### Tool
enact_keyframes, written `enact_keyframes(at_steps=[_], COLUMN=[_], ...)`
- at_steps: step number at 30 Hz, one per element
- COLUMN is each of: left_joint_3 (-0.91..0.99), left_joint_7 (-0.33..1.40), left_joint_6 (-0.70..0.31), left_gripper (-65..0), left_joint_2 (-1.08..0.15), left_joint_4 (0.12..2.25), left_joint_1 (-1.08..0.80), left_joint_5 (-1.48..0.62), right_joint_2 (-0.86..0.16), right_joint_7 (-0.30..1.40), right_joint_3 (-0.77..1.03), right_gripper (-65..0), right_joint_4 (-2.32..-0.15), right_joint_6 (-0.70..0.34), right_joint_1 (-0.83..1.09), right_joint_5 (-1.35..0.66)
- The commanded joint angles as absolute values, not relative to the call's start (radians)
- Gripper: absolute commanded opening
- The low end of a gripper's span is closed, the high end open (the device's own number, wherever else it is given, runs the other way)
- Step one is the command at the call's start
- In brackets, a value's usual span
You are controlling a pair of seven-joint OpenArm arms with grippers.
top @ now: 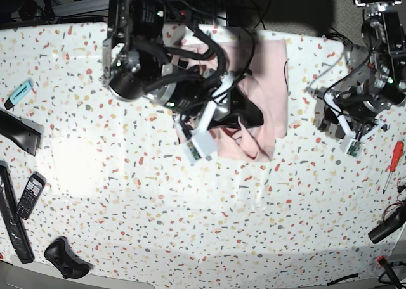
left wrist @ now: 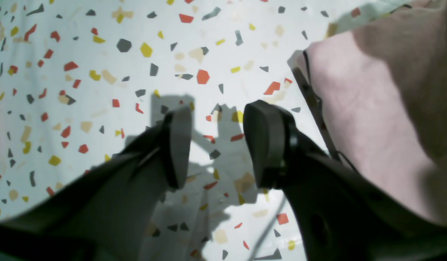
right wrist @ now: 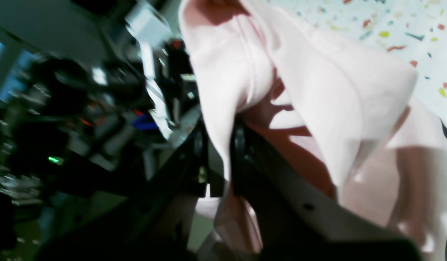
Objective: Fold the T-shirt properly
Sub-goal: 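Fold the held end with the right gripper over onto the shirt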
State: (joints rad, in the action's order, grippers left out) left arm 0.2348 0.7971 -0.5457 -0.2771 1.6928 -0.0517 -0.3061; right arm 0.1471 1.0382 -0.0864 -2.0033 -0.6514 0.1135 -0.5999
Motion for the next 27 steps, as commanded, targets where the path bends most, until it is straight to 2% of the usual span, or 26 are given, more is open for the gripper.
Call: enact_keyframes(at_steps=[1, 10, 13, 15, 21, 27], left_joint_3=[0.239, 0.239, 0.239, 0.239, 0.239, 0.248], left_joint_7=[0.77, 0.76, 0.76, 0.761, 0.762, 0.762], left_joint_6=[-0.545, -0.545, -0.545, -0.545, -0.545, -0.543], left_gripper=[-39.0, -39.0, -39.0, -39.0, -39.0, -39.0], left_joint_2=[-0.286, -0.286, -0.286, -0.286, -0.286, -0.287], left_joint_4=[1.708, 1.708, 1.708, 1.708, 1.708, 1.708], left_joint_1=[-0.039, -0.039, -0.038, -0.038, -0.039, -0.039], left_joint_5=[-0.314, -0.314, -0.314, -0.314, -0.314, -0.319], right_joint_2=[0.157, 0.157, 0.157, 0.157, 0.157, 0.157], right_joint_7=[1.005, 0.86, 0.76, 0.735, 0.767, 0.899], right_joint_3=[-0.105, -0.194, -0.254, -0.31, -0.464, -0.421], right_gripper=[-65.0, -64.7, -51.5, -46.3, -46.1, -46.1], right_joint_4=[-2.011, -1.898, -1.836, -1.804, -1.784, -1.787], right_joint_6=[-0.647, -0.632, -0.632, -0.632, -0.636, -0.636], right_joint_1=[0.1, 0.099, 0.099, 0.096, 0.027, -0.076], right_joint_5=[-0.613, -0.6, -0.619, -0.64, -0.704, -0.693])
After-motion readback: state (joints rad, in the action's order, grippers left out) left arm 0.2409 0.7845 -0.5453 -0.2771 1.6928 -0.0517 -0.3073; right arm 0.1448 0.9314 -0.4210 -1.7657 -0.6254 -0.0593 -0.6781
